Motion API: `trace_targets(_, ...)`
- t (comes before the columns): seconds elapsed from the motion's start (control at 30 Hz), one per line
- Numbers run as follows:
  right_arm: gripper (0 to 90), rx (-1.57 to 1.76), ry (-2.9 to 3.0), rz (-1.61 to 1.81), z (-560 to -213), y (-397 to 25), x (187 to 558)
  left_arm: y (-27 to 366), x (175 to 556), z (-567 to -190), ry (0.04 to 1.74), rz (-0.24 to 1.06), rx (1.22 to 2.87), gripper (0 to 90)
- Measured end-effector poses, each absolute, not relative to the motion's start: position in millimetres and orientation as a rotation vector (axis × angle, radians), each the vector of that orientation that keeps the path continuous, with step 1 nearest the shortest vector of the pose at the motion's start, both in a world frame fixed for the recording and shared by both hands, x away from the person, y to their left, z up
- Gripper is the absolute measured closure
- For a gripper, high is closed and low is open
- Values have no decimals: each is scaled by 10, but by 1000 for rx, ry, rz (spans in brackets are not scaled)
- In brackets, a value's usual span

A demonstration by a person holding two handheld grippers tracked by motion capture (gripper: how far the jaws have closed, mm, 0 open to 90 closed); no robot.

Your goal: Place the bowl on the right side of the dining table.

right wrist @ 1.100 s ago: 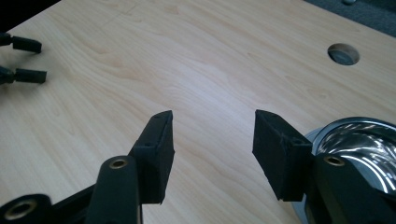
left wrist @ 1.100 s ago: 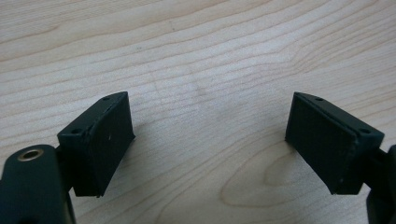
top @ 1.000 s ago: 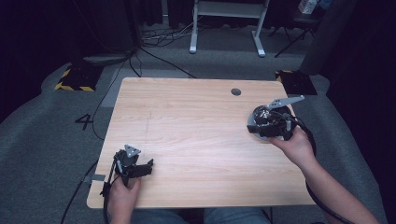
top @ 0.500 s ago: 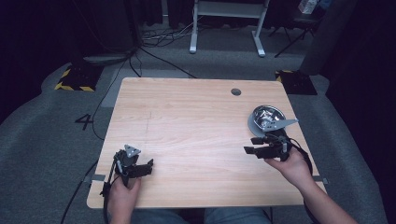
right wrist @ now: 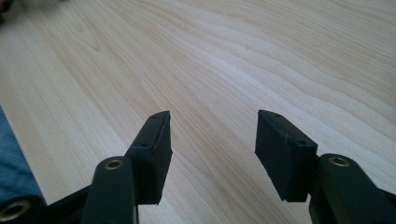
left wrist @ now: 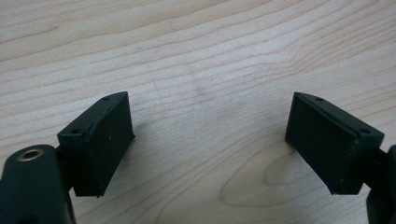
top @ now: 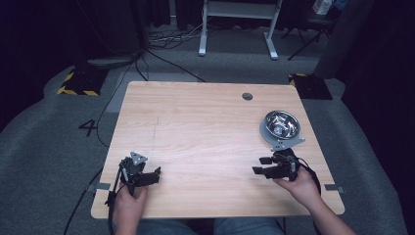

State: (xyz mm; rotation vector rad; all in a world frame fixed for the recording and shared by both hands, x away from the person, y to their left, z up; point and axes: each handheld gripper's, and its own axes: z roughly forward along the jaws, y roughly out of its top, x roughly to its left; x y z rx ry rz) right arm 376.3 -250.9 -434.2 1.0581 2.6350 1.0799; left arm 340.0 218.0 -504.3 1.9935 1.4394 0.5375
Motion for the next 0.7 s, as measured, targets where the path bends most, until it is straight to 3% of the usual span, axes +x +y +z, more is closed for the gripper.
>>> trace_targets(0.33,432,1035,2562,1098,-4621,-2545,3717,2179,3399,-5043,1440,536,1993,153)
trace_targets(0.7,343,973,2543,1087,-4839,-2577,3714,2180,3400,-5043,1439,537,1994,153)
